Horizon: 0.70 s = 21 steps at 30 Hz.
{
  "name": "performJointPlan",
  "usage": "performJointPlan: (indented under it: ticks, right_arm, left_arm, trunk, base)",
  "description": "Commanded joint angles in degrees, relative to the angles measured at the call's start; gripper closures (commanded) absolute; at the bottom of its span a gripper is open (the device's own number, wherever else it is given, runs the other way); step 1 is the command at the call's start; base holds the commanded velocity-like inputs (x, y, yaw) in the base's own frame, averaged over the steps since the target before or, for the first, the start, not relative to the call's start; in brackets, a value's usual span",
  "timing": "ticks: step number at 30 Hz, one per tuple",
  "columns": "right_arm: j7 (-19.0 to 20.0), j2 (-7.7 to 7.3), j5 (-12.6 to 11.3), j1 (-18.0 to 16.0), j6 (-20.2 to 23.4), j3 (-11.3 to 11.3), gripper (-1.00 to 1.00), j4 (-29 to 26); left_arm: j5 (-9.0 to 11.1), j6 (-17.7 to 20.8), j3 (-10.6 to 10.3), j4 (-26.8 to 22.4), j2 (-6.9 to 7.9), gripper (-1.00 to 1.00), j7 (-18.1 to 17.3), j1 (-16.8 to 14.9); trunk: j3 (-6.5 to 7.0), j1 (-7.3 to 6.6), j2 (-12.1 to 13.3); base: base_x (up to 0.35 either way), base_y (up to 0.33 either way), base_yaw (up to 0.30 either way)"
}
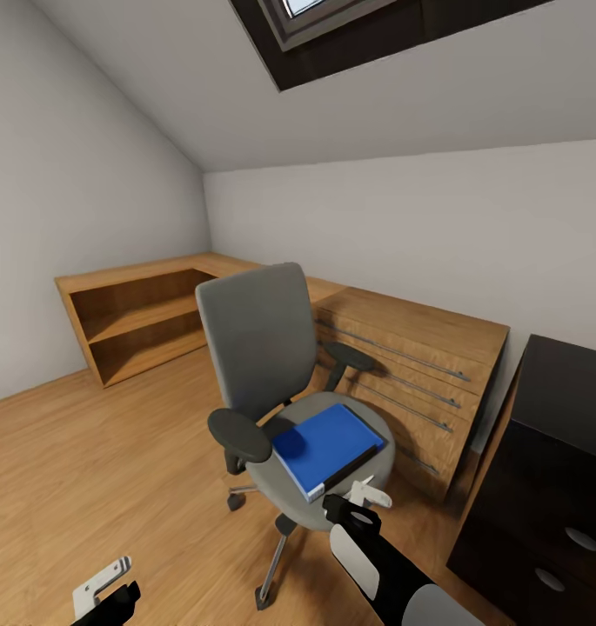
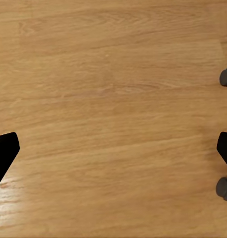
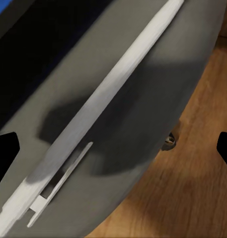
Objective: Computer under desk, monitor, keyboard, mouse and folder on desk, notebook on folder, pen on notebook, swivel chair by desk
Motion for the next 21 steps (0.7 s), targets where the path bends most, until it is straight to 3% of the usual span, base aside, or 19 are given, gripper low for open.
performJointPlan:
  ticks: [1, 17, 18, 21]
  right_arm:
    - [-0.36, -0.09, -0.69, -0.02, 0.31, 0.24, -1.0, 0.1]
    - [-0.41, -0.03, -0.66, -0.02, 0.31, 0.24, -1.0, 0.1]
    - [-0.44, -0.03, -0.63, -0.02, 0.31, 0.24, 1.0, 0.1]
    - [-0.51, -0.02, -0.61, -0.01, 0.34, 0.24, 1.0, 0.1]
  left_arm:
    - [0.24, 0.16, -0.18, -0.1, 0.07, -1.0, 0.43, -0.03]
    - [0.24, 0.16, -0.17, -0.1, 0.06, -1.0, 0.4, -0.03]
    - [0.25, 0.16, -0.18, -0.1, 0.05, -1.0, 0.4, -0.03]
    - [0.25, 0.16, -0.17, -0.1, 0.04, -1.0, 0.4, -0.03]
  trunk:
    - [-0.07, 0.0, -0.02]
    - [-0.07, 0.0, -0.02]
    - [-0.07, 0.0, -0.02]
    - [-0.07, 0.0, -0.02]
  base:
    - [0.0, 0.0, 0.0]
    - [0.0, 0.0, 0.0]
    - [0.0, 0.0, 0.0]
    - [0.0, 0.0, 0.0]
